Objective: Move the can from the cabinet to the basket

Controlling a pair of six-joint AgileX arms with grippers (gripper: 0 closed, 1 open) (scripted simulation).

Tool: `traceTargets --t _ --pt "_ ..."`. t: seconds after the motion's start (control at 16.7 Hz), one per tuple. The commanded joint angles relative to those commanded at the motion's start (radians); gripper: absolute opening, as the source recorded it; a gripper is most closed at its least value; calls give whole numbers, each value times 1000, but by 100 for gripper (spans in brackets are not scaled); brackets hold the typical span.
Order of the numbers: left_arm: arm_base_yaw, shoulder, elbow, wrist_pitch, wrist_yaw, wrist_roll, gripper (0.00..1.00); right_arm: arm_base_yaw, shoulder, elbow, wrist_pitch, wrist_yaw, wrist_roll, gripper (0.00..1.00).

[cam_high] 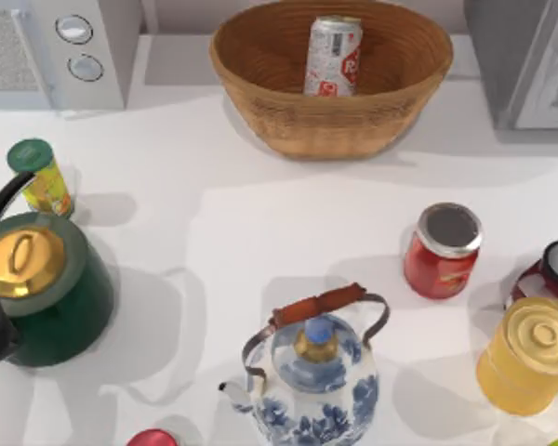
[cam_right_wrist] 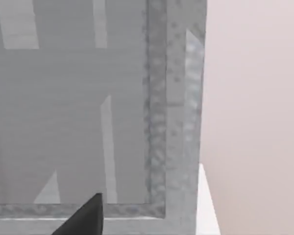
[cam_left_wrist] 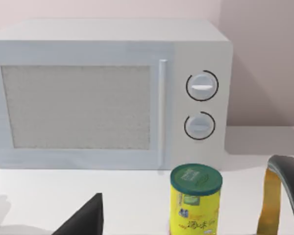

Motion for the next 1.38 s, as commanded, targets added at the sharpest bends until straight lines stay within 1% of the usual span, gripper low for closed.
traceTargets --t 0.18,0.6,0.78,0.9,1.02,1.38 --pt "0 0 0 0 0 0 100 -8 -23 215 -249 -11 1 100" --pt "0 0 0 0 0 0 100 -10 -111 761 -903 -19 1 100" --pt "0 0 0 0 0 0 100 -4 -153 949 -1123 -14 1 100" --pt "0 0 0 0 0 0 100 0 -176 1040 -1222 -10 0 100" --pt "0 0 0 0 0 0 100 4 -191 1094 -1280 -7 0 100" --pt "0 0 0 0 0 0 100 1 -194 1111 -1292 -7 0 100"
